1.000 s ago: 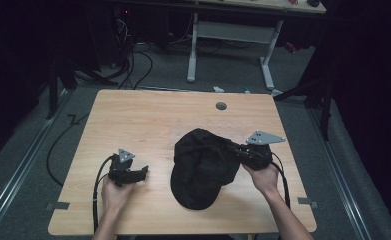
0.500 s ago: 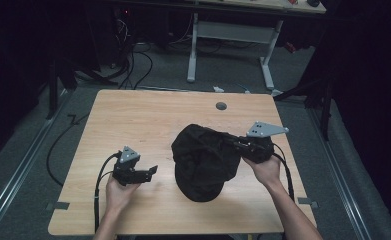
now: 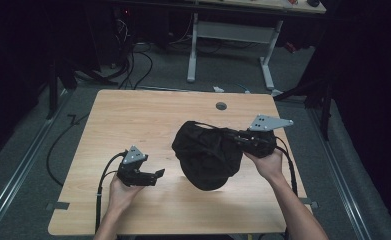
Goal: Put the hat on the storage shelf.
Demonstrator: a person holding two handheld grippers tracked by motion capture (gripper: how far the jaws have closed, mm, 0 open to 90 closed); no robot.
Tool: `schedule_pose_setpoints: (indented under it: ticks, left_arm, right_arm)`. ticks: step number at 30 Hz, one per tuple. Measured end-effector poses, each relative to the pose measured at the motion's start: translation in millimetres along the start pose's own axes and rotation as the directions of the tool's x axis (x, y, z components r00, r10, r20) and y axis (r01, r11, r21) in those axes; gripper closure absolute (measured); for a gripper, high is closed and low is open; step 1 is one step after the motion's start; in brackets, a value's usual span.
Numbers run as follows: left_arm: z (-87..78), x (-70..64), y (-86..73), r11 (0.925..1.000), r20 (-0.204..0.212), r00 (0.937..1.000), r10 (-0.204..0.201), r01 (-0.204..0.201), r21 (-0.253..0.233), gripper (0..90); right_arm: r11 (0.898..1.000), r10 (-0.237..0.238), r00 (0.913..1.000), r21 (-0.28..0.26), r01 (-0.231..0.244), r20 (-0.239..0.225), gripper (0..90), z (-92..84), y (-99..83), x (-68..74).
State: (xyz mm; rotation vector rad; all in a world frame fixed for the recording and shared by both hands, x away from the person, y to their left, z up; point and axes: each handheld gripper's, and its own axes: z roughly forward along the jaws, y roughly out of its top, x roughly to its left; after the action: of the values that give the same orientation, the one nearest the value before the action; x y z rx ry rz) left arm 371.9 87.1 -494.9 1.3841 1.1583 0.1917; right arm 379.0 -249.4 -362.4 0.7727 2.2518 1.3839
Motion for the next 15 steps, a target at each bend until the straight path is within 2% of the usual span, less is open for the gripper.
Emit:
schedule_pose_setpoints:
  ticks: [7, 15]
  left_arm:
    - [0.6, -6.3, 1.8, 0.9999, 0.038, 0.9992, -0.013, 0.013, 0.011, 14.9]
    - [2.8, -21.1, 10.1, 0.9994, 0.109, 0.9937, -0.024, 0.021, 0.026, 13.7]
  right_arm:
    - [1.000, -0.002, 0.9997, -0.024, 0.001, -0.024, 84.4, -3.4, 5.6, -1.8]
    - [0.999, -0.005, 0.9986, -0.049, 0.002, -0.052, 84.4, -6.4, 10.7, -2.7]
